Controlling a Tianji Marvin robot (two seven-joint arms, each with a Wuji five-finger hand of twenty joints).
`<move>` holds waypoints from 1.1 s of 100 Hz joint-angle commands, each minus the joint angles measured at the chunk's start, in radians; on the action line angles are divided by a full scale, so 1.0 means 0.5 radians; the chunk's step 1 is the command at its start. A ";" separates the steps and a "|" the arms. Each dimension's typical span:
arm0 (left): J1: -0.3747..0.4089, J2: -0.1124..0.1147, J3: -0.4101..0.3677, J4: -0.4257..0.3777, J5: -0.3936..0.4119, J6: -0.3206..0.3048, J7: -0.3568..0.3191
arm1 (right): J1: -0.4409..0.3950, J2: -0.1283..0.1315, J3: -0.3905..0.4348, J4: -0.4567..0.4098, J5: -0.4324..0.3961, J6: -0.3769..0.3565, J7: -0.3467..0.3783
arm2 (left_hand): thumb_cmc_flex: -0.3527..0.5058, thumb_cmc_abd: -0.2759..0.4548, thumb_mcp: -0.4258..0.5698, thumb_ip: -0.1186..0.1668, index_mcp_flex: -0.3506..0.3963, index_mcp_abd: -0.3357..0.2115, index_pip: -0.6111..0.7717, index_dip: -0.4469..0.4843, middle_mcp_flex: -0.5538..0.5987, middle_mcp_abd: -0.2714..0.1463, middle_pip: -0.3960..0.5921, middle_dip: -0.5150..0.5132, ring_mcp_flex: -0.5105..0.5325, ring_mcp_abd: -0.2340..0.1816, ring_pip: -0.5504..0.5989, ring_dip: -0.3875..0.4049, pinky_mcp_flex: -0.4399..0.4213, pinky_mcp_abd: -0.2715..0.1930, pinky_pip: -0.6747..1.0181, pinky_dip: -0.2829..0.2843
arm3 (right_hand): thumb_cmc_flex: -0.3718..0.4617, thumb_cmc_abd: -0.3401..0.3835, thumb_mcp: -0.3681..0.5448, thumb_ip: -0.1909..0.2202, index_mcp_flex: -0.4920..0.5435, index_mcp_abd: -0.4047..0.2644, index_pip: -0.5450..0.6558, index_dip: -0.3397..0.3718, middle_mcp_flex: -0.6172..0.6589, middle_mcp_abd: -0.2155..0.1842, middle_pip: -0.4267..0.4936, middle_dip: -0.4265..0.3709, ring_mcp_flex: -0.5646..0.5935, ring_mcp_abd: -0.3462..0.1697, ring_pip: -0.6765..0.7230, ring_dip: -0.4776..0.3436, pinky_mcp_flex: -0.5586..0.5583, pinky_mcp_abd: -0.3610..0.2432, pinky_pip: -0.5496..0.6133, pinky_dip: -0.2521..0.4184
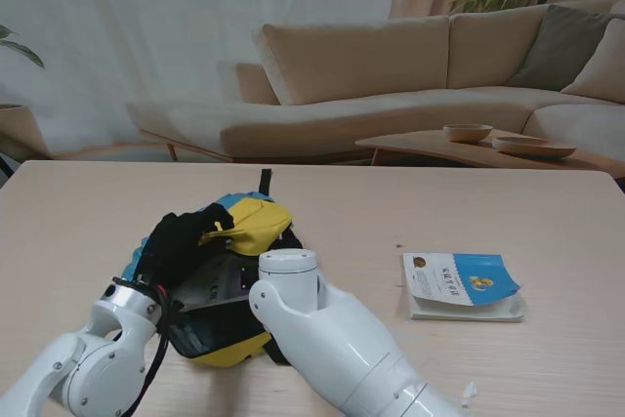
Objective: Pack books into the school bag then zip close the school bag
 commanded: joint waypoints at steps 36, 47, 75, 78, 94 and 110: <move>0.017 -0.013 0.017 -0.036 -0.036 -0.015 -0.036 | 0.065 -0.123 -0.066 0.106 0.010 -0.068 -0.069 | 0.149 0.146 -0.024 0.057 -0.047 -0.099 0.162 0.107 -0.024 0.039 0.051 -0.018 0.017 0.030 0.037 0.035 -0.019 0.060 0.076 0.056 | 0.203 0.164 0.216 0.025 0.179 -0.297 0.339 -0.108 0.070 -0.022 -0.095 -0.131 0.139 -0.028 -0.163 -0.068 0.086 -0.040 0.005 -0.079; 0.035 -0.014 0.005 -0.049 -0.024 -0.021 -0.019 | 0.082 -0.137 -0.065 0.137 0.007 -0.088 -0.104 | 0.149 0.146 -0.025 0.057 -0.046 -0.098 0.161 0.107 -0.025 0.040 0.051 -0.018 0.017 0.032 0.037 0.036 -0.020 0.061 0.075 0.056 | 0.205 0.161 0.221 0.025 0.182 -0.299 0.346 -0.117 0.072 -0.021 -0.094 -0.131 0.141 -0.030 -0.167 -0.069 0.089 -0.046 0.002 -0.084; 0.050 -0.016 -0.001 -0.057 -0.016 -0.017 -0.007 | 0.124 -0.179 -0.084 0.219 0.043 -0.166 -0.205 | 0.149 0.147 -0.023 0.057 -0.048 -0.096 0.160 0.107 -0.026 0.040 0.051 -0.017 0.018 0.032 0.035 0.038 -0.020 0.064 0.076 0.057 | 0.205 0.160 0.221 0.022 0.179 -0.305 0.350 -0.127 0.061 -0.033 -0.094 -0.138 0.130 -0.039 -0.183 -0.075 0.088 -0.059 -0.005 -0.094; 0.050 -0.016 0.000 -0.057 -0.016 -0.016 -0.007 | 0.125 -0.183 -0.088 0.227 0.039 -0.169 -0.206 | 0.149 0.145 -0.024 0.057 -0.046 -0.095 0.161 0.108 -0.026 0.039 0.052 -0.017 0.018 0.030 0.035 0.038 -0.018 0.064 0.076 0.057 | 0.205 0.158 0.220 0.022 0.177 -0.305 0.347 -0.132 0.064 -0.039 -0.098 -0.146 0.127 -0.043 -0.190 -0.078 0.080 -0.064 -0.013 -0.098; 0.048 -0.017 0.003 -0.055 -0.020 -0.013 -0.006 | 0.124 -0.185 -0.105 0.231 0.066 -0.182 -0.192 | 0.149 0.146 -0.024 0.057 -0.047 -0.095 0.161 0.108 -0.024 0.039 0.052 -0.018 0.019 0.030 0.034 0.038 -0.018 0.061 0.076 0.057 | 0.192 0.155 0.216 0.031 0.139 -0.272 0.328 -0.262 0.061 -0.040 -0.212 -0.211 0.075 -0.061 -0.342 -0.148 0.028 -0.072 -0.115 -0.154; 0.049 -0.017 0.001 -0.055 -0.023 -0.016 -0.006 | 0.106 -0.186 -0.110 0.240 -0.034 -0.158 -0.111 | 0.149 0.146 -0.024 0.056 -0.048 -0.095 0.161 0.108 -0.024 0.038 0.052 -0.018 0.018 0.027 0.034 0.039 -0.019 0.060 0.075 0.057 | 0.178 0.165 0.213 0.043 0.064 -0.223 0.292 -0.438 0.042 -0.054 -0.373 -0.234 -0.006 -0.081 -0.512 -0.239 -0.034 -0.100 -0.234 -0.257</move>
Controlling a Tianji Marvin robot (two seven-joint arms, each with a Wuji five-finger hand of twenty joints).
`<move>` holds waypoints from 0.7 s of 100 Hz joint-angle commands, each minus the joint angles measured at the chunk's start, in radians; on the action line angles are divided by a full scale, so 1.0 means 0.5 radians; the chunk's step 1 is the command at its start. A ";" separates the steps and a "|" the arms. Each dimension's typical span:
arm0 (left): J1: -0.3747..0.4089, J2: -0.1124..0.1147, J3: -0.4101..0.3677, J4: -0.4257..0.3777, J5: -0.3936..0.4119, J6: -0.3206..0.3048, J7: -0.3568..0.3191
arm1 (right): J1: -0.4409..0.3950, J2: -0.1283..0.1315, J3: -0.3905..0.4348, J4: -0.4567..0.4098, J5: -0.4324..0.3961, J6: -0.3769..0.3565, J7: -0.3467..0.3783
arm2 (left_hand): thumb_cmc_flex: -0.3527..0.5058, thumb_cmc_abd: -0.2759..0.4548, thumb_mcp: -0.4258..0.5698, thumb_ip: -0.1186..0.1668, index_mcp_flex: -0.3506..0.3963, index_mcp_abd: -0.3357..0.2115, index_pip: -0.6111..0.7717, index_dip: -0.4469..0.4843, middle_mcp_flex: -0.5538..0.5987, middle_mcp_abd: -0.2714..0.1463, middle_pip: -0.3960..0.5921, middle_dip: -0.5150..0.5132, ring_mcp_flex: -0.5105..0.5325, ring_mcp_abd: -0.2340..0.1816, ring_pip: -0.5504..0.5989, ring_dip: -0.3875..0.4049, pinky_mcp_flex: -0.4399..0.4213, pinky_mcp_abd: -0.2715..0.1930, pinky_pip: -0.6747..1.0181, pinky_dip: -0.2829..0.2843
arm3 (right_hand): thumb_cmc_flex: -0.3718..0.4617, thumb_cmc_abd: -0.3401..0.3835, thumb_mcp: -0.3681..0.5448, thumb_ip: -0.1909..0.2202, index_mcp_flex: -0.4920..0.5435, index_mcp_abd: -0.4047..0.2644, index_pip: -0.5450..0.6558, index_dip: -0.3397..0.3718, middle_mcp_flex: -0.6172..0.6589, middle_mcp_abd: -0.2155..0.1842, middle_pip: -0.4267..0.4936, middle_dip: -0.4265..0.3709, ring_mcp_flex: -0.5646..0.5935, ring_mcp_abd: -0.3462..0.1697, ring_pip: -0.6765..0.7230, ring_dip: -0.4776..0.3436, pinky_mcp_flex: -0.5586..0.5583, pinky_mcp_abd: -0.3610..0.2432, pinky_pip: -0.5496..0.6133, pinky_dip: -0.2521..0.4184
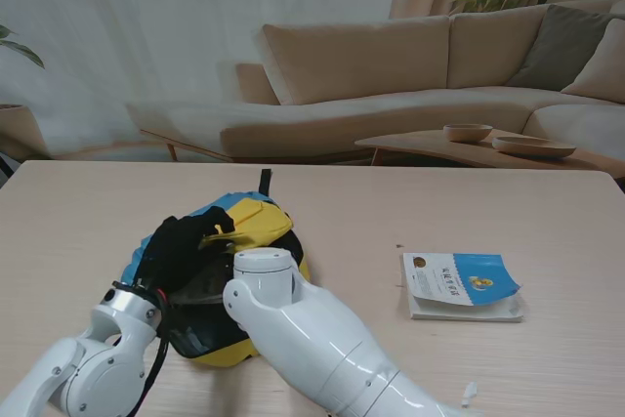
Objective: Pack books into the school bag then zip close the school bag
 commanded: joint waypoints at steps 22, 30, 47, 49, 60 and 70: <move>0.016 -0.016 -0.004 -0.039 -0.009 -0.012 -0.018 | -0.036 -0.017 -0.011 -0.009 -0.210 0.044 0.206 | 0.149 0.145 -0.022 0.057 -0.047 -0.113 0.161 0.107 -0.026 0.039 0.052 -0.018 0.019 0.031 0.033 0.039 -0.019 0.060 0.075 0.057 | 0.163 0.181 0.188 0.056 -0.018 -0.215 0.132 -0.134 -0.038 -0.070 -0.144 -0.021 -0.109 -0.072 -0.161 -0.096 -0.064 -0.119 -0.184 -0.153; 0.015 -0.016 -0.005 -0.038 -0.010 -0.013 -0.021 | -0.035 -0.014 -0.012 -0.006 -0.212 0.047 0.225 | 0.149 0.144 -0.023 0.056 -0.048 -0.112 0.161 0.106 -0.026 0.040 0.052 -0.018 0.018 0.031 0.033 0.039 -0.018 0.060 0.075 0.057 | 0.156 0.187 0.178 0.060 -0.062 -0.194 0.093 -0.148 -0.079 -0.062 -0.160 -0.013 -0.137 -0.071 -0.192 -0.106 -0.089 -0.125 -0.207 -0.161; 0.014 -0.015 -0.006 -0.035 -0.015 -0.010 -0.026 | -0.038 -0.011 -0.014 0.009 -0.306 0.078 0.291 | 0.149 0.146 -0.022 0.058 -0.049 -0.111 0.161 0.106 -0.027 0.039 0.052 -0.018 0.016 0.030 0.032 0.039 -0.021 0.063 0.073 0.056 | 0.094 0.089 0.095 0.072 -0.181 -0.171 0.023 -0.141 -0.227 -0.068 -0.133 0.044 -0.211 -0.090 -0.271 -0.116 -0.146 -0.159 -0.271 -0.160; 0.013 -0.015 -0.007 -0.035 -0.016 -0.010 -0.026 | -0.039 -0.010 -0.014 0.010 -0.319 0.084 0.301 | 0.149 0.145 -0.023 0.057 -0.048 -0.111 0.161 0.106 -0.027 0.039 0.052 -0.018 0.016 0.030 0.032 0.039 -0.021 0.063 0.074 0.056 | 0.070 0.070 0.097 0.076 -0.195 -0.165 0.009 -0.136 -0.254 -0.067 -0.117 0.053 -0.221 -0.089 -0.279 -0.115 -0.153 -0.163 -0.280 -0.159; 0.013 -0.015 -0.009 -0.034 -0.017 -0.012 -0.029 | -0.042 -0.009 -0.014 0.023 -0.417 0.115 0.345 | 0.149 0.146 -0.021 0.058 -0.050 -0.113 0.161 0.106 -0.027 0.039 0.051 -0.018 0.017 0.029 0.032 0.040 -0.020 0.061 0.074 0.056 | -0.022 0.045 0.076 0.084 -0.261 -0.121 -0.108 -0.095 -0.392 -0.054 -0.022 0.075 -0.269 -0.086 -0.321 -0.109 -0.176 -0.171 -0.309 -0.155; 0.014 -0.015 -0.012 -0.034 -0.018 -0.016 -0.032 | -0.047 -0.008 -0.017 0.035 -0.526 0.142 0.382 | 0.149 0.147 -0.023 0.057 -0.052 -0.111 0.160 0.105 -0.030 0.039 0.050 -0.018 0.016 0.028 0.031 0.040 -0.021 0.061 0.073 0.056 | -0.113 -0.049 0.136 0.277 -0.263 -0.032 -0.411 0.142 -0.490 -0.001 0.019 0.067 -0.282 -0.052 -0.399 -0.128 -0.168 -0.182 -0.326 -0.160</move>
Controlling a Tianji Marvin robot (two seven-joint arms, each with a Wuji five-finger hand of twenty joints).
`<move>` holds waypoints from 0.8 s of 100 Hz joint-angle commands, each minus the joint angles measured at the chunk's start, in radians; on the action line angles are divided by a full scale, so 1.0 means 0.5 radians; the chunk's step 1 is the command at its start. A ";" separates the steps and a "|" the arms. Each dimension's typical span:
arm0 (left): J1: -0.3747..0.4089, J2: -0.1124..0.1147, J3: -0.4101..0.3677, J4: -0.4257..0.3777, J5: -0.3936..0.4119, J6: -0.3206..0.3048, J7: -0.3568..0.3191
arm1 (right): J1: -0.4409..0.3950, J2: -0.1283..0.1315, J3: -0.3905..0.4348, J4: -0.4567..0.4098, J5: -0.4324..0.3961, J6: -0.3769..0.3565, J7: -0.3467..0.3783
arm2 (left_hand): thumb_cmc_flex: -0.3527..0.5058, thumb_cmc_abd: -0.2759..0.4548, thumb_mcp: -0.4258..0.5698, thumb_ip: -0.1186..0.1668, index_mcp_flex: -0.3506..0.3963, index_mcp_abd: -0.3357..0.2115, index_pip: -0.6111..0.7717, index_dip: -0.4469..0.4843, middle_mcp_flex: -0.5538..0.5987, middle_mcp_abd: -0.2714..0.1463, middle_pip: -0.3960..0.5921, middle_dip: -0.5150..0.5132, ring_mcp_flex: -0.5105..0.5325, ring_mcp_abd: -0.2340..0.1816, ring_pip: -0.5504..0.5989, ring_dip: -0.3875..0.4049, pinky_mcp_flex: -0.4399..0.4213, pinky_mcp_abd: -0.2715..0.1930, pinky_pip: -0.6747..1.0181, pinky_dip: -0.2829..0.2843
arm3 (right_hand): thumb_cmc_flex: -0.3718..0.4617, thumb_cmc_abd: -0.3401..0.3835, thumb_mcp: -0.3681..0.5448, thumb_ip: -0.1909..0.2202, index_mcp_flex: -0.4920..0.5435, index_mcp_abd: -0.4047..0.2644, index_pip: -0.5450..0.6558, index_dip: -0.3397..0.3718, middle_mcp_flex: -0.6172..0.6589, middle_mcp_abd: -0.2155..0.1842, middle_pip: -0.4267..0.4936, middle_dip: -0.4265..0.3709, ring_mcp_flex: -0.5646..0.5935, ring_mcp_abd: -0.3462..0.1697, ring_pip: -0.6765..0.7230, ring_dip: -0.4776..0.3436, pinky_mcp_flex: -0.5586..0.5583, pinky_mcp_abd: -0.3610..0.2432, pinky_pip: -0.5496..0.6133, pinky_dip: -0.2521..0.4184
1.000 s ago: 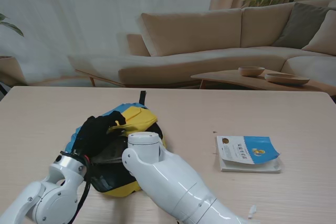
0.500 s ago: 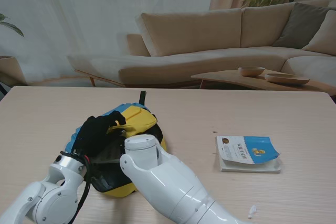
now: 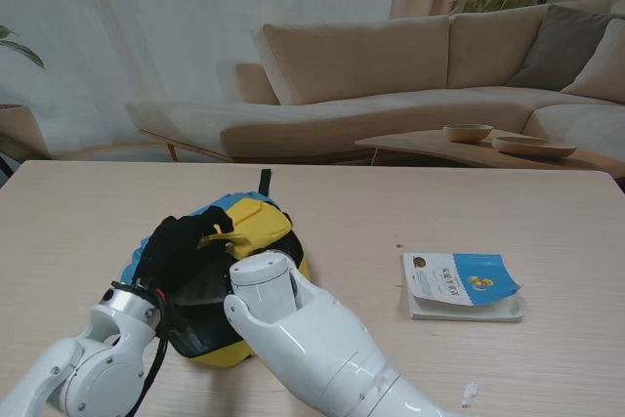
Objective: Pack books into the school bag then zip close the school bag
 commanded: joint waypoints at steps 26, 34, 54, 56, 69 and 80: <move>0.013 -0.014 -0.007 -0.033 -0.009 -0.022 -0.027 | -0.037 0.013 -0.001 -0.028 -0.215 0.051 0.100 | 0.149 0.146 -0.021 0.057 -0.052 -0.111 0.162 0.102 -0.029 0.033 0.051 -0.017 0.016 0.030 0.031 0.039 -0.021 0.063 0.073 0.056 | -0.126 -0.175 0.098 0.141 -0.167 0.102 -0.216 0.158 -0.247 0.141 0.070 0.052 -0.102 0.095 -0.246 -0.095 -0.026 -0.058 -0.187 -0.060; 0.014 -0.014 -0.009 -0.033 -0.009 -0.024 -0.027 | -0.048 0.031 0.007 -0.057 -0.268 0.074 0.128 | 0.149 0.146 -0.020 0.057 -0.052 -0.106 0.161 0.101 -0.029 0.034 0.051 -0.017 0.015 0.031 0.031 0.039 -0.022 0.063 0.073 0.056 | -0.199 -0.237 0.123 0.121 -0.204 0.120 -0.232 0.147 -0.304 0.151 0.080 0.058 -0.156 0.110 -0.258 -0.090 -0.068 -0.017 -0.217 -0.058; 0.017 -0.014 -0.013 -0.033 -0.004 -0.035 -0.022 | -0.075 0.079 0.030 -0.134 -0.368 0.106 0.188 | 0.149 0.146 -0.020 0.057 -0.052 -0.102 0.162 0.100 -0.031 0.035 0.050 -0.017 0.016 0.032 0.031 0.040 -0.023 0.061 0.073 0.056 | -0.284 -0.265 0.117 0.097 -0.295 0.180 -0.299 0.080 -0.431 0.199 0.072 0.058 -0.267 0.141 -0.304 -0.094 -0.159 0.013 -0.281 -0.051; 0.018 -0.014 -0.014 -0.033 -0.004 -0.036 -0.022 | -0.078 0.082 0.033 -0.142 -0.372 0.107 0.188 | 0.149 0.145 -0.019 0.057 -0.051 -0.102 0.162 0.101 -0.030 0.035 0.051 -0.017 0.015 0.033 0.031 0.040 -0.023 0.061 0.073 0.056 | -0.284 -0.266 0.118 0.096 -0.301 0.187 -0.304 0.074 -0.439 0.204 0.069 0.057 -0.271 0.147 -0.312 -0.098 -0.165 0.015 -0.288 -0.052; 0.017 -0.013 -0.019 -0.033 0.000 -0.045 -0.023 | -0.098 0.111 0.046 -0.200 -0.467 0.139 0.222 | 0.147 0.147 -0.020 0.056 -0.053 -0.105 0.162 0.100 -0.029 0.034 0.052 -0.017 0.016 0.031 0.031 0.040 -0.021 0.062 0.074 0.056 | -0.299 -0.242 0.115 0.093 -0.346 0.225 -0.335 -0.001 -0.505 0.232 0.057 0.054 -0.298 0.162 -0.409 -0.142 -0.200 0.020 -0.381 -0.066; 0.017 -0.013 -0.021 -0.030 0.011 -0.052 -0.016 | -0.119 0.139 0.059 -0.261 -0.527 0.158 0.252 | 0.148 0.145 -0.018 0.057 -0.053 -0.104 0.163 0.100 -0.028 0.036 0.051 -0.017 0.016 0.032 0.030 0.040 -0.020 0.064 0.074 0.056 | -0.296 -0.193 0.097 0.100 -0.407 0.262 -0.399 -0.069 -0.604 0.254 0.059 0.058 -0.385 0.176 -0.449 -0.150 -0.248 0.017 -0.511 -0.087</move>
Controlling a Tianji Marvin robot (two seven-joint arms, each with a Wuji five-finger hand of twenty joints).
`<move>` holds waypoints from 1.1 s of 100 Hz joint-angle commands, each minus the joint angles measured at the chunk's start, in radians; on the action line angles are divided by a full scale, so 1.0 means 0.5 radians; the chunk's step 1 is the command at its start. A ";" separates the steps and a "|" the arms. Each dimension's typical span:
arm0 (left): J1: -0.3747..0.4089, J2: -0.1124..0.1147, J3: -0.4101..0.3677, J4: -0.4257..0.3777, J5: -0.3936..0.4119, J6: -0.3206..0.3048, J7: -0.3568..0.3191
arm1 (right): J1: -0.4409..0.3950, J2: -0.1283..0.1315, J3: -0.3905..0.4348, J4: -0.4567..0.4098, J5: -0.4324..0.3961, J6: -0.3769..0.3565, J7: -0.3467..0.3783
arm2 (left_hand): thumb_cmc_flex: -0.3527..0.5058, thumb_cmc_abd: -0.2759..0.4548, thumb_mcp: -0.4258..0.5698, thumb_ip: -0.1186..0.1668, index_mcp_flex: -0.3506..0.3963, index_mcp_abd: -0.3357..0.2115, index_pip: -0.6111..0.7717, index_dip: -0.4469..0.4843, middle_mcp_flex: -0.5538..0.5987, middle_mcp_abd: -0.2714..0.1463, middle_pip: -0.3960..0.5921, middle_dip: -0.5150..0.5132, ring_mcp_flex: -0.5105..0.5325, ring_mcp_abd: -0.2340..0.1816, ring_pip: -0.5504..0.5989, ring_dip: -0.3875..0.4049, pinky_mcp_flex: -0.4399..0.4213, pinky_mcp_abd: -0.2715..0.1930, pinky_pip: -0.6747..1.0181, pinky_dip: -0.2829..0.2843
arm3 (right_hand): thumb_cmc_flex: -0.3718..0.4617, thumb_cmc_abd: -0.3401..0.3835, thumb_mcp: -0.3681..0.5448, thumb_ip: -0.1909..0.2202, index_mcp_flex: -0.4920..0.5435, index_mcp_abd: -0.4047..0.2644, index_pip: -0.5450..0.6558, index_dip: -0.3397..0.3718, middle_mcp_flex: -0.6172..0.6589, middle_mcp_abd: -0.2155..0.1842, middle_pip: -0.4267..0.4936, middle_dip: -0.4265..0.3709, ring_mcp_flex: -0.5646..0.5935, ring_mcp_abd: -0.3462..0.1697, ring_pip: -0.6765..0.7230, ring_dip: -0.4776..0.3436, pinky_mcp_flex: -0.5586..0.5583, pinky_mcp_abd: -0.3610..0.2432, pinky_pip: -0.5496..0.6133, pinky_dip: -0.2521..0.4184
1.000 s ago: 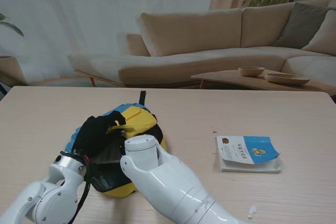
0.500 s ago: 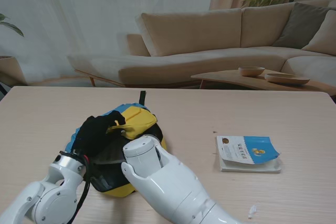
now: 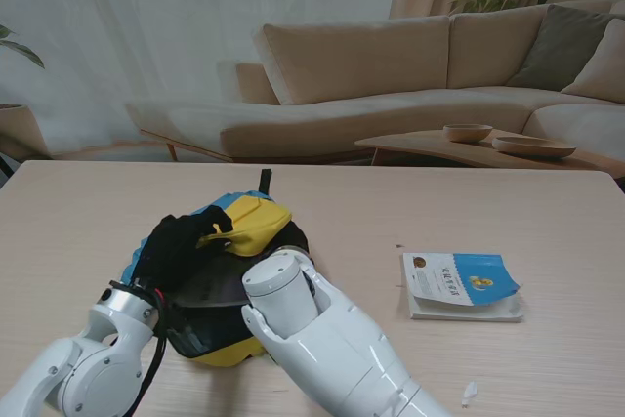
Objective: Pack books into the school bag then zip close the school bag
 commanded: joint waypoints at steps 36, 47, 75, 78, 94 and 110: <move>-0.011 -0.011 0.005 -0.010 0.010 -0.004 -0.024 | -0.100 0.123 0.024 -0.236 -0.085 -0.051 0.156 | 0.149 0.147 -0.018 0.056 -0.054 -0.104 0.163 0.098 -0.028 0.030 0.051 -0.017 0.016 0.031 0.030 0.040 -0.023 0.063 0.072 0.056 | -0.097 0.195 -0.045 0.016 -0.363 0.054 -0.547 -0.318 -0.674 0.023 0.148 0.068 -0.569 0.005 -0.210 -0.097 -0.355 -0.149 -0.581 -0.055; -0.017 -0.012 0.004 0.001 0.012 0.003 -0.020 | -0.155 0.166 0.044 -0.340 -0.070 -0.074 0.192 | 0.148 0.145 -0.015 0.058 -0.052 -0.102 0.164 0.098 -0.028 0.034 0.052 -0.017 0.015 0.031 0.030 0.040 -0.023 0.063 0.073 0.056 | -0.109 0.247 -0.057 0.019 -0.304 0.048 -0.533 -0.311 -0.623 0.026 0.148 0.060 -0.543 0.017 -0.200 -0.094 -0.345 -0.117 -0.587 -0.049; -0.050 -0.010 0.012 0.031 -0.004 0.015 -0.042 | -0.310 0.288 0.086 -0.575 0.002 -0.193 0.313 | 0.148 0.145 -0.018 0.055 -0.052 -0.103 0.165 0.099 -0.029 0.033 0.052 -0.017 0.017 0.031 0.031 0.041 -0.022 0.064 0.073 0.056 | -0.081 0.371 -0.080 0.046 -0.283 -0.039 -0.309 -0.190 -0.460 -0.056 0.065 0.028 -0.478 -0.045 -0.187 -0.089 -0.346 -0.144 -0.599 -0.045; -0.053 -0.009 0.012 0.033 -0.005 0.018 -0.045 | -0.328 0.302 0.093 -0.599 0.002 -0.197 0.331 | 0.148 0.146 -0.017 0.056 -0.054 -0.104 0.164 0.098 -0.029 0.033 0.052 -0.017 0.015 0.030 0.030 0.041 -0.022 0.063 0.073 0.056 | -0.084 0.375 -0.084 0.046 -0.279 -0.036 -0.305 -0.189 -0.453 -0.054 0.065 0.028 -0.471 -0.038 -0.184 -0.088 -0.343 -0.140 -0.598 -0.045; -0.064 -0.007 0.015 0.043 -0.011 0.033 -0.063 | -0.443 0.394 0.154 -0.756 -0.024 -0.207 0.462 | 0.149 0.145 -0.018 0.056 -0.053 -0.102 0.164 0.097 -0.031 0.032 0.051 -0.017 0.014 0.033 0.030 0.041 -0.024 0.061 0.072 0.056 | -0.096 0.381 -0.095 0.044 -0.260 -0.019 -0.286 -0.184 -0.414 -0.033 0.053 0.023 -0.441 -0.016 -0.174 -0.085 -0.329 -0.116 -0.583 -0.043; -0.083 -0.001 0.023 0.056 -0.025 0.046 -0.111 | -0.581 0.512 0.249 -0.935 -0.083 -0.253 0.638 | 0.148 0.149 -0.022 0.057 -0.052 -0.107 0.163 0.096 -0.030 0.031 0.050 -0.018 0.014 0.033 0.029 0.041 -0.026 0.063 0.071 0.056 | -0.117 0.384 -0.111 0.040 -0.259 -0.008 -0.270 -0.178 -0.395 -0.027 0.046 0.022 -0.427 -0.006 -0.170 -0.083 -0.336 -0.093 -0.580 -0.045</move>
